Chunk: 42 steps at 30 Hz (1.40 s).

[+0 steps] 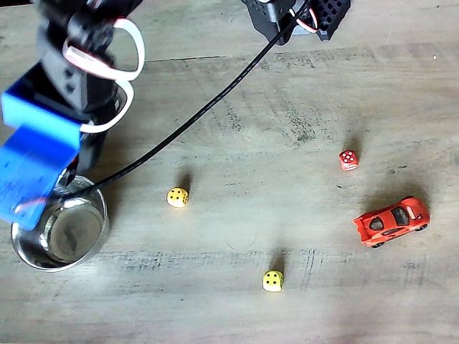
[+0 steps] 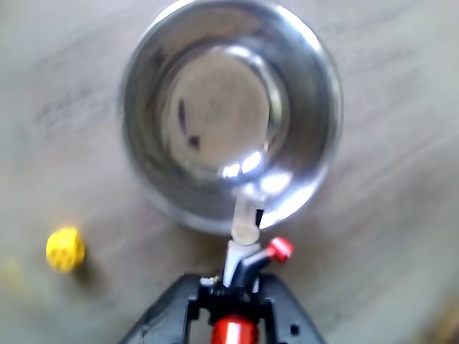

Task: Pick up the lego figure and place in bowl

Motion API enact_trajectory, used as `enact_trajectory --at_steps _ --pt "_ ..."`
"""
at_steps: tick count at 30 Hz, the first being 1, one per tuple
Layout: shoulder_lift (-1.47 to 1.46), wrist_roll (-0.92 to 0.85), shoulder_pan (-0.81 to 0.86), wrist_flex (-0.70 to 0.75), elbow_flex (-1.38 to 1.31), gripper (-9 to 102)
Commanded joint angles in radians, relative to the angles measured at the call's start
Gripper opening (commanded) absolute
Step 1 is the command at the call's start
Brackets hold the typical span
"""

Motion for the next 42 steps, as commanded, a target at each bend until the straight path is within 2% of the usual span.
enact_trajectory --at_steps 1,9,20,29,42 --pt "-0.081 0.054 0.006 -0.014 -0.156 -1" --pt "-0.206 0.201 0.005 -0.014 -0.276 -1" --pt "-0.236 0.202 0.000 -0.014 -0.276 0" --pt "-0.236 0.201 0.002 -0.014 -0.276 15" --pt "-0.216 0.201 0.000 -0.002 -0.272 11"
